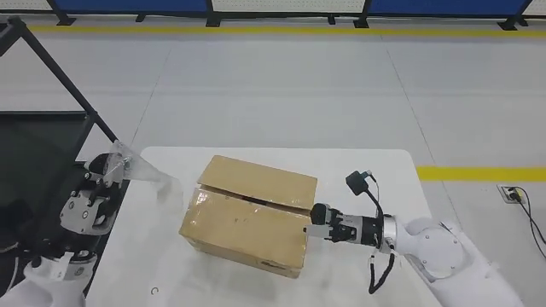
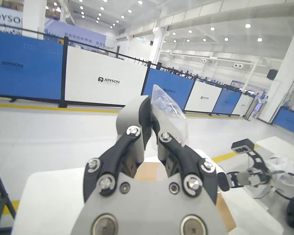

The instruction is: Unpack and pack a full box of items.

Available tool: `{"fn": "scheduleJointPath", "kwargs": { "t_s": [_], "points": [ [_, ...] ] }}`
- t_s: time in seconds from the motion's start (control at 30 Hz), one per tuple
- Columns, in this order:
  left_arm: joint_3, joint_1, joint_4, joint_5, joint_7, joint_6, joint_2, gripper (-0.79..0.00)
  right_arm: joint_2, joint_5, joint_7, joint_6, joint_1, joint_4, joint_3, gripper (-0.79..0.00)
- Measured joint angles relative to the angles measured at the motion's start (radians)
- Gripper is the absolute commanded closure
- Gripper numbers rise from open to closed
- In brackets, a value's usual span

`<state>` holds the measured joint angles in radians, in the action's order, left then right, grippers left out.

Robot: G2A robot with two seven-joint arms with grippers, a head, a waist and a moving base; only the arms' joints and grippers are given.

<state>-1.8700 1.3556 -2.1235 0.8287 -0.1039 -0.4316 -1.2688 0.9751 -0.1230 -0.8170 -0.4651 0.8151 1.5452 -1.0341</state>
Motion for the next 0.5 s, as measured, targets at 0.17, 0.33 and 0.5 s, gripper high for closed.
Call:
{"fn": "scheduleJointPath", "kwargs": {
  "t_s": [0.17, 0.33, 0.5],
  "points": [
    [0.000, 0.000, 0.000, -0.013, -0.018, 0.006, 0.000, 0.000, 0.000, 0.000, 0.000, 0.000, 0.000, 0.000, 0.000, -0.785],
    [0.018, 0.000, -0.005, -0.032, -0.018, 0.020, -0.001, 0.000, 0.010, -0.016, 0.066, -0.011, 0.021, 0.033, 0.012, -0.785],
    [0.121, -0.046, -0.022, -0.041, -0.021, 0.139, -0.007, 0.000, 0.041, -0.160, 0.227, -0.026, 0.030, 0.026, 0.047, -0.785]
  ]
}}
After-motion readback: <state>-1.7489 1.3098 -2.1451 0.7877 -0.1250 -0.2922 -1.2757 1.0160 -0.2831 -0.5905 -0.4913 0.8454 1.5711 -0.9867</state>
